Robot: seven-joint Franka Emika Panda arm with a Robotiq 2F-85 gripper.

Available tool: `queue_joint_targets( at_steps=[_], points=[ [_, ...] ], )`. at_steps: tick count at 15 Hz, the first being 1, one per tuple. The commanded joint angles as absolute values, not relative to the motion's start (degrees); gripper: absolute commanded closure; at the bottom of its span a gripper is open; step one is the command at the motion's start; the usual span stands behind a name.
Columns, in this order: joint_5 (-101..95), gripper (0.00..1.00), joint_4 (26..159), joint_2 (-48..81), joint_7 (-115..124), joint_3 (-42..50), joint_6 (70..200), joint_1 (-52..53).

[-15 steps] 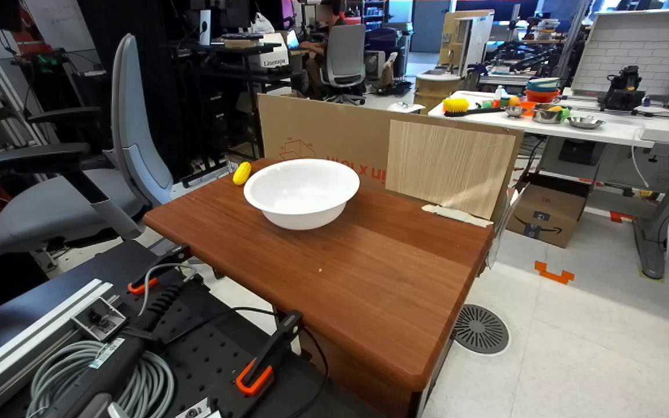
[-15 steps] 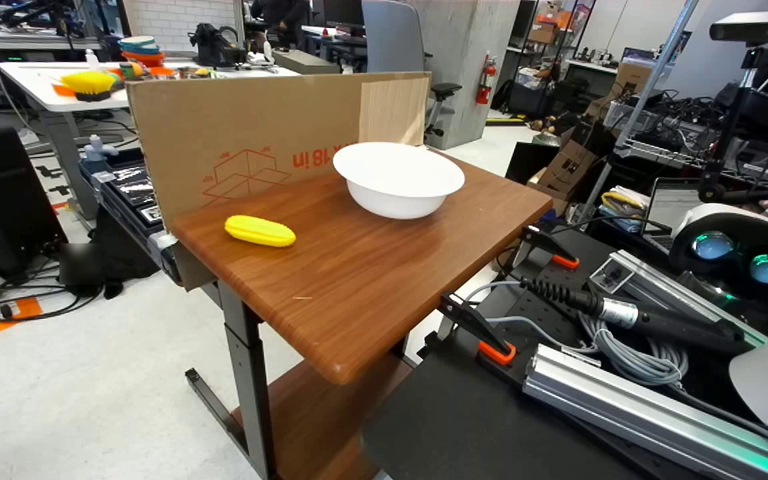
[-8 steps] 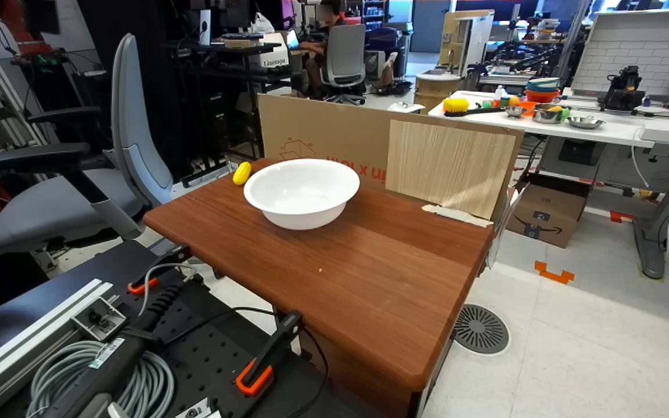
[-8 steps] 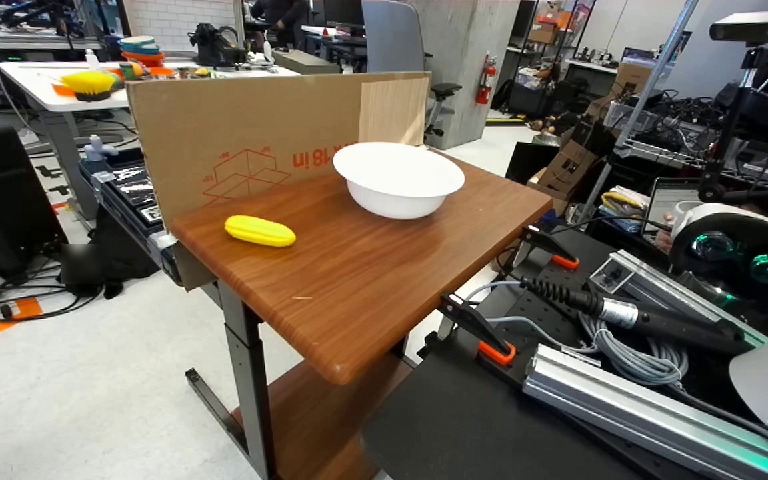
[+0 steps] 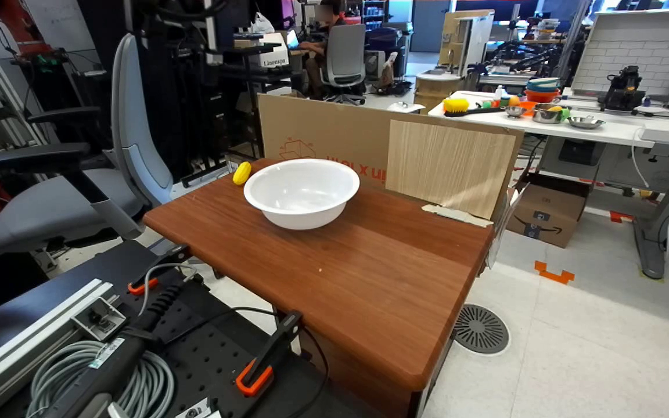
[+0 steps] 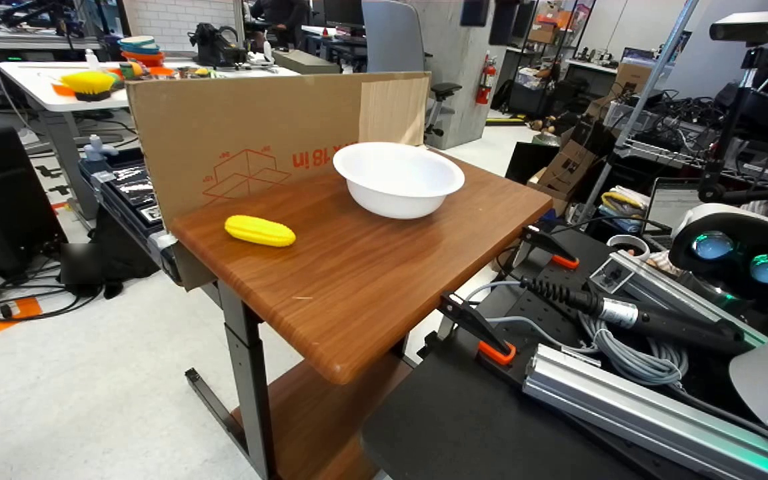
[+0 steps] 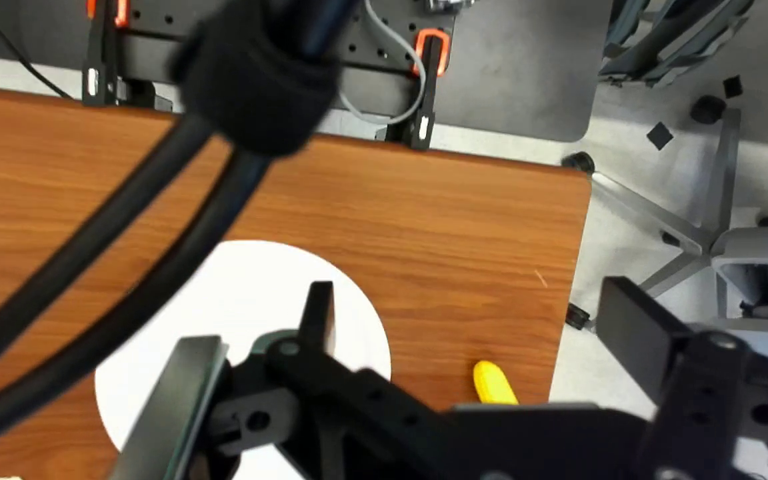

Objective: Pick up the plush corn and put it in the bowl

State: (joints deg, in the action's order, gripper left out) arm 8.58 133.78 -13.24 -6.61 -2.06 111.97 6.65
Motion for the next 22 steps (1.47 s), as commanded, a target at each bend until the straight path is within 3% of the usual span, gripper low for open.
queue_joint_targets(
  at_steps=[1,9,22],
  points=[
    [6.71,0.0,123.25,0.02,-4.7,-3.77,115.3,6.42],
    [0.18,0.0,108.26,16.54,-0.15,-5.81,116.2,7.8],
    [-6.4,0.0,97.57,31.81,9.52,-5.96,120.39,15.78]
  ],
)
